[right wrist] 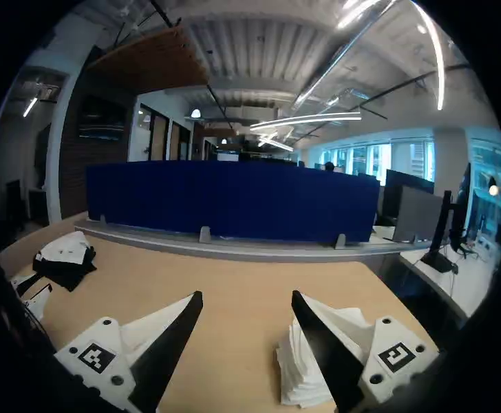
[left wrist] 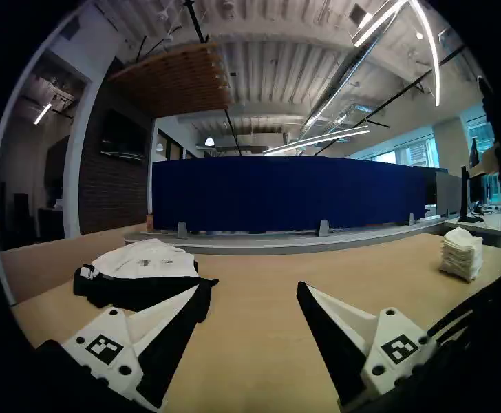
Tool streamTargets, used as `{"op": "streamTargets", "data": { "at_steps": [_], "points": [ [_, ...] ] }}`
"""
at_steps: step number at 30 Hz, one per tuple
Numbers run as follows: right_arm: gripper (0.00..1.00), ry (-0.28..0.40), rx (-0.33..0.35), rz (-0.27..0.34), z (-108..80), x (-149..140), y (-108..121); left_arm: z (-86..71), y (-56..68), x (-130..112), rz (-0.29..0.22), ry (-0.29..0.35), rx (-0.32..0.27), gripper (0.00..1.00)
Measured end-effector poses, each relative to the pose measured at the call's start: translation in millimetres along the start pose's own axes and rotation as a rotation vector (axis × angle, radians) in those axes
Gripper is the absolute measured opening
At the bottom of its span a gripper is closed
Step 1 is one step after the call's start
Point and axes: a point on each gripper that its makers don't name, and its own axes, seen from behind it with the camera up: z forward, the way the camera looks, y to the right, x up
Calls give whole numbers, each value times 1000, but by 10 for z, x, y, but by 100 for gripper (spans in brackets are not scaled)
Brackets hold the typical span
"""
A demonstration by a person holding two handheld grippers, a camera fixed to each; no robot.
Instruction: Fold towel
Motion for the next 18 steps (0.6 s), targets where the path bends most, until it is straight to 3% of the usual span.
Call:
{"op": "streamTargets", "data": {
  "at_steps": [9,18],
  "points": [
    [100,-1,-23,11,-39,-27,210,-18,-9,-1,0,0,-1,97],
    [100,14,-20,20,-30,12,252,-26,-24,0,-1,-1,0,98]
  ]
}}
